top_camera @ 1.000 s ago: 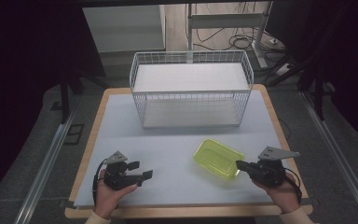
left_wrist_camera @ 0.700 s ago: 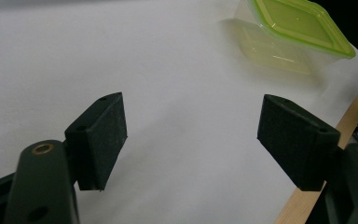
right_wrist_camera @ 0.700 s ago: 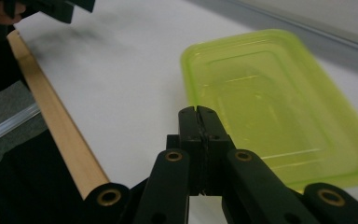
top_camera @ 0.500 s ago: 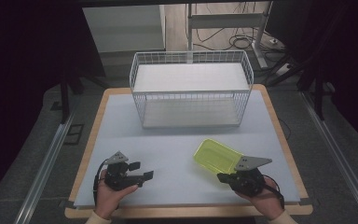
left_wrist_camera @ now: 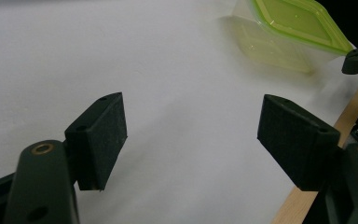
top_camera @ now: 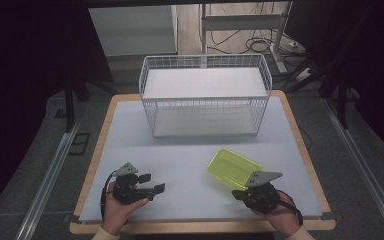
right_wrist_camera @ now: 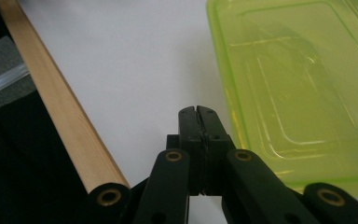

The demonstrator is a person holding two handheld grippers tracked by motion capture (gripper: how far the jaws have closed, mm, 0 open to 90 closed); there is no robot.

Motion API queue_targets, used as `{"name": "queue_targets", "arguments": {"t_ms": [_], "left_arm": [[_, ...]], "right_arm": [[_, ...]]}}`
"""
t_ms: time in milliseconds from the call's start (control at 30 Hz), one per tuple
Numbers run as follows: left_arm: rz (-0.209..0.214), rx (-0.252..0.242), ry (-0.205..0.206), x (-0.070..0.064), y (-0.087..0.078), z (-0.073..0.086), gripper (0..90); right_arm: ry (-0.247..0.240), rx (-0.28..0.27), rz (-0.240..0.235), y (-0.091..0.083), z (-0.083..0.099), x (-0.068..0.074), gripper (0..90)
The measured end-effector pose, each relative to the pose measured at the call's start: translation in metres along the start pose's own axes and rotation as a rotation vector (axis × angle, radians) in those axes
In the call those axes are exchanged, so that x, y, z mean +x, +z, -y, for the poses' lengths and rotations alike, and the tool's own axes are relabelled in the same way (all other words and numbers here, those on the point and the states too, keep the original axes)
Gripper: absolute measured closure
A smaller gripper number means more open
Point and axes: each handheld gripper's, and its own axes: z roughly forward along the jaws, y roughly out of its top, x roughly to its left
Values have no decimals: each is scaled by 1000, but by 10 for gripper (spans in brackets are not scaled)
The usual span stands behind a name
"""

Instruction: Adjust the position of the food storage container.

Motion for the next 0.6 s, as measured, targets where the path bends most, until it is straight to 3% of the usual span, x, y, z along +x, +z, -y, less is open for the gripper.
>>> {"name": "queue_targets", "arguments": {"t_ms": [167,400,600], "left_arm": [[3,2,-1,0,1,0,236],[3,2,-3,0,1,1,236],[3,1,-2,0,1,1,236]], "right_arm": [[8,16,25,-1,3,-6,898],[19,21,16,-4,5,-12,898],[36,24,39,-11,9,-21,897]]}}
